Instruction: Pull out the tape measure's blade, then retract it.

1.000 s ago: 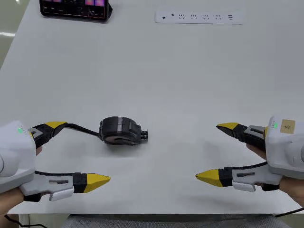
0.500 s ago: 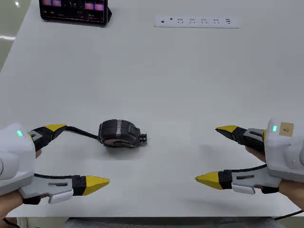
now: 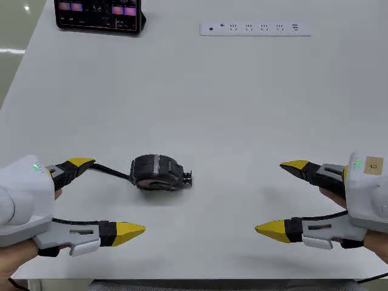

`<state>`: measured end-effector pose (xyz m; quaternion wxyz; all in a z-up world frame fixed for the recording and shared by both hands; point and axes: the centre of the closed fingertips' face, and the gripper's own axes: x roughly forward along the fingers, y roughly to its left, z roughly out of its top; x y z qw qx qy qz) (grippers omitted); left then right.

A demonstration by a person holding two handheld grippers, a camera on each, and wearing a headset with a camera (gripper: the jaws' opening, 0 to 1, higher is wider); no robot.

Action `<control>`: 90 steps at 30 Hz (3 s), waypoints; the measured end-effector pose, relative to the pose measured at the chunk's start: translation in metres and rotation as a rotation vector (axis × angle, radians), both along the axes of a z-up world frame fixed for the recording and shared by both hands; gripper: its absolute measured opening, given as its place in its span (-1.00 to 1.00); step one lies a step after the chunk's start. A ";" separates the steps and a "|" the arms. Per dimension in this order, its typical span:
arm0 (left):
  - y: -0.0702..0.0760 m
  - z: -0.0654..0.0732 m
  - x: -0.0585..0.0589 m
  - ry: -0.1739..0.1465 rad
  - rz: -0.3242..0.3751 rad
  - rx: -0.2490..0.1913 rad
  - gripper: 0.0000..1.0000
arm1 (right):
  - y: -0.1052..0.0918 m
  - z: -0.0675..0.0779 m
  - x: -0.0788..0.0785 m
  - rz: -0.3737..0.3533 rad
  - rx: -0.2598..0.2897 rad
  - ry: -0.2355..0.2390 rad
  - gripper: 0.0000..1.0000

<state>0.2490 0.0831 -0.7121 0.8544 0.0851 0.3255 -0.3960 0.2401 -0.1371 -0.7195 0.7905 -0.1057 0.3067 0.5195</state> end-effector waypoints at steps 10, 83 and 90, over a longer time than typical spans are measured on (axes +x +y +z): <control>-0.005 -0.002 0.004 0.009 -0.047 0.013 0.70 | 0.002 -0.004 0.001 0.005 0.003 0.005 0.49; -0.031 -0.040 0.035 0.008 -0.425 0.240 -0.44 | 0.040 -0.019 0.028 0.217 -0.070 -0.016 0.35; -0.031 -0.041 0.035 0.013 -0.428 0.242 -0.46 | 0.042 -0.021 0.029 0.221 -0.069 -0.017 0.32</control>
